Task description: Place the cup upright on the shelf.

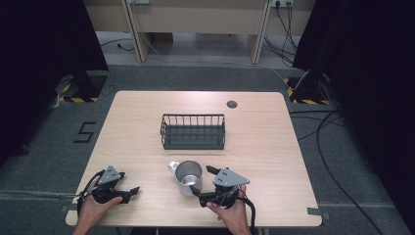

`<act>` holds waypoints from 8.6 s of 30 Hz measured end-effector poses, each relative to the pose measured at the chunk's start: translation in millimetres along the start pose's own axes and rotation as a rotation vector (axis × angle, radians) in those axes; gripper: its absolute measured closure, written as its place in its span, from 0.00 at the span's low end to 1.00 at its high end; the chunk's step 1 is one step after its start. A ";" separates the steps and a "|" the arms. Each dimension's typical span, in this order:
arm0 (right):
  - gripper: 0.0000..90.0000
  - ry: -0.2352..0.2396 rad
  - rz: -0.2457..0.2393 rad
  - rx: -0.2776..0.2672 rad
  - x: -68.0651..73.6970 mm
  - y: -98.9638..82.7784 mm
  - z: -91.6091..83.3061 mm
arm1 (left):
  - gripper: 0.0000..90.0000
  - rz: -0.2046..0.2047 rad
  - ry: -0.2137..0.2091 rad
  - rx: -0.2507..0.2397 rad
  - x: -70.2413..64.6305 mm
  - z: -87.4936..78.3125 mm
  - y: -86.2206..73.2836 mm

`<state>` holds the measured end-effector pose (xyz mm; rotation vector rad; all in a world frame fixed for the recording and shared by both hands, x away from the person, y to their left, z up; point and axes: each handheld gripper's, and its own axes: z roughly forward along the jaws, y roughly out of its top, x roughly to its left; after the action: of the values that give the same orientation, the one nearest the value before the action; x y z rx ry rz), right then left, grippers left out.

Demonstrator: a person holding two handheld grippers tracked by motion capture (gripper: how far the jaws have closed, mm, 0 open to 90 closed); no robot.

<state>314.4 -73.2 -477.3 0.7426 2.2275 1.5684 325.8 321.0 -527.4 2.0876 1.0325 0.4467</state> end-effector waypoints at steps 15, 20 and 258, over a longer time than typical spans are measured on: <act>0.09 0.002 -0.007 -0.018 3.9 1.8 24.4 | 0.15 0.002 0.000 0.001 0.0 -0.1 0.0; 0.06 -0.002 -0.007 -0.024 4.7 3.0 32.0 | 0.15 0.002 0.000 0.001 0.0 -0.1 0.0; 0.18 0.035 -0.186 0.107 -140.2 136.4 83.3 | 0.16 0.016 -0.010 0.000 -0.9 -0.4 -0.1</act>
<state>504.5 -53.9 -384.0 0.5219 2.3455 1.3941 325.0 320.5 -527.2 2.0970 1.0111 0.4438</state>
